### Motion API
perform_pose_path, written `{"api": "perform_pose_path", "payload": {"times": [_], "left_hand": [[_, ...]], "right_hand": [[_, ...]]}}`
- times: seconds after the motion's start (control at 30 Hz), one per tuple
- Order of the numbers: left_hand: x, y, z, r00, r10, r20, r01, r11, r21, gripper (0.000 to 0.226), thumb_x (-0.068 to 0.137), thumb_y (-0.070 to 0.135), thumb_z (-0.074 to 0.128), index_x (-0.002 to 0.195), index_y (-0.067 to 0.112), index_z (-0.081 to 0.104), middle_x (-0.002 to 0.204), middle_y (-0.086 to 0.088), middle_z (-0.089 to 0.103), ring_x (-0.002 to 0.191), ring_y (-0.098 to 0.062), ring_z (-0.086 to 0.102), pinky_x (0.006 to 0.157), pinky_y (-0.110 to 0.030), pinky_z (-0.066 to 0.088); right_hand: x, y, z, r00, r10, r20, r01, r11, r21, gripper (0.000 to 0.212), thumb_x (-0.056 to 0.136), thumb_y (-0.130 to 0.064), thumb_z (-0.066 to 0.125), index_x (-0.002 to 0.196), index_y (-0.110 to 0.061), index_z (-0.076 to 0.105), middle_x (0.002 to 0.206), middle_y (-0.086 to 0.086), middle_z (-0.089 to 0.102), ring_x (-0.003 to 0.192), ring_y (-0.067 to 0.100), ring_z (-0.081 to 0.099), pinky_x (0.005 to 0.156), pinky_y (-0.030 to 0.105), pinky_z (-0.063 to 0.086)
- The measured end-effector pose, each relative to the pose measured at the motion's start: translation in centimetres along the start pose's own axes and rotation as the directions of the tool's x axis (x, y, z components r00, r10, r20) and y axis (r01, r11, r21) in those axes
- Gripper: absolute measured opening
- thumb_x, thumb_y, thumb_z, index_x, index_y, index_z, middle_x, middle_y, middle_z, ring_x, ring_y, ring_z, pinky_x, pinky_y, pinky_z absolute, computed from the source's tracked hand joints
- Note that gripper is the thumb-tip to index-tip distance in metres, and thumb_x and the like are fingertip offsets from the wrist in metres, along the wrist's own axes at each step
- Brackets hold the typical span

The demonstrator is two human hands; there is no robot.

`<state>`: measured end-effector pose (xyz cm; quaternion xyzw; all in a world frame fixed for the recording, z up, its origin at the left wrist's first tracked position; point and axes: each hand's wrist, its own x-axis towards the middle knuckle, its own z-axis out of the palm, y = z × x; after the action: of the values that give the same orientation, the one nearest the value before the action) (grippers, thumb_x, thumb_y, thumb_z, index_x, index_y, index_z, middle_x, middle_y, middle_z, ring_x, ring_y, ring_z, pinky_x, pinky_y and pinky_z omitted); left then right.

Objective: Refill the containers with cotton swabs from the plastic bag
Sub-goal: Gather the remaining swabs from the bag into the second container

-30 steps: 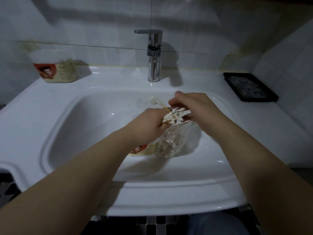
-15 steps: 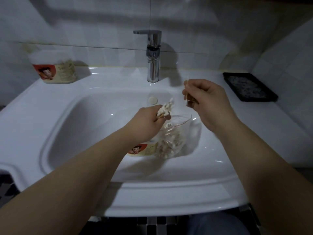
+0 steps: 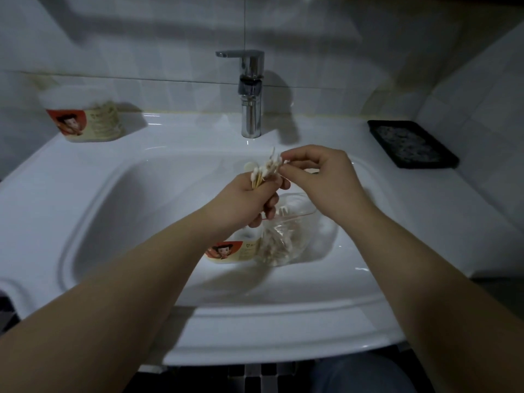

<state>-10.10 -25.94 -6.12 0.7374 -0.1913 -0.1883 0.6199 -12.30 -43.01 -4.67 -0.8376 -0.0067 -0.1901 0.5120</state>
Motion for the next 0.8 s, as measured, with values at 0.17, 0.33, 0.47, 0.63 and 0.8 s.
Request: {"api": "perform_pose_path", "payload": {"times": [0.17, 0.33, 0.47, 0.63, 0.8], "left_hand": [[-0.6, 0.7, 0.4, 0.999, -0.023, 0.027, 0.025, 0.996, -0.082, 0.026, 0.110, 0.022, 0.044, 0.093, 0.010, 0.060, 0.067, -0.004, 0.057, 0.046, -0.007, 0.057, 0.041, -0.015, 0.039], [-0.1, 0.3, 0.2, 0.992, -0.089, 0.088, 0.110, 0.957, -0.269, 0.023, 0.110, 0.024, 0.044, 0.095, 0.011, 0.057, 0.071, -0.005, 0.058, 0.061, -0.016, 0.062, 0.056, -0.025, 0.053], [0.0, 0.2, 0.2, 0.987, -0.105, 0.118, 0.134, 0.955, -0.265, 0.025, 0.110, 0.022, 0.044, 0.093, 0.010, 0.057, 0.072, -0.005, 0.057, 0.062, -0.016, 0.062, 0.060, -0.026, 0.054], [0.1, 0.2, 0.2, 0.985, -0.126, 0.113, 0.154, 0.948, -0.280, 0.021, 0.110, 0.023, 0.045, 0.098, 0.011, 0.057, 0.070, -0.003, 0.056, 0.060, -0.015, 0.059, 0.061, -0.027, 0.051], [0.0, 0.5, -0.3, 0.978, -0.172, 0.118, 0.200, 0.934, -0.297, 0.017, 0.107, 0.027, 0.050, 0.100, 0.017, 0.061, 0.073, 0.002, 0.059, 0.065, -0.011, 0.058, 0.067, -0.028, 0.050]], "right_hand": [[-0.2, 0.3, 0.2, 0.988, -0.010, 0.155, 0.005, 0.999, 0.037, 0.025, 0.096, -0.010, 0.066, 0.113, -0.025, 0.078, 0.092, -0.001, 0.079, 0.085, 0.002, 0.071, 0.092, 0.030, 0.056], [-0.4, -0.3, 0.1, 0.972, 0.020, 0.235, -0.012, 0.999, -0.035, 0.052, 0.094, -0.001, 0.055, 0.139, -0.026, 0.063, 0.128, -0.013, 0.069, 0.115, -0.004, 0.063, 0.096, 0.028, 0.053], [-1.2, -1.2, 0.1, 0.941, -0.008, 0.337, 0.029, 0.998, -0.057, 0.064, 0.090, 0.005, 0.051, 0.140, -0.034, 0.059, 0.120, -0.010, 0.070, 0.086, 0.004, 0.071, 0.083, 0.020, 0.055], [-1.3, -1.4, 0.2, 0.938, -0.050, 0.343, 0.091, 0.990, -0.105, 0.054, 0.085, 0.004, 0.054, 0.125, -0.030, 0.066, 0.115, -0.009, 0.070, 0.070, 0.010, 0.072, 0.073, 0.027, 0.057], [-1.5, -0.6, 0.6, 0.879, -0.107, 0.465, 0.210, 0.962, -0.176, 0.087, 0.088, -0.018, 0.074, 0.160, -0.036, 0.028, 0.148, -0.012, 0.048, 0.126, 0.005, 0.052, 0.096, 0.023, 0.048]]}}
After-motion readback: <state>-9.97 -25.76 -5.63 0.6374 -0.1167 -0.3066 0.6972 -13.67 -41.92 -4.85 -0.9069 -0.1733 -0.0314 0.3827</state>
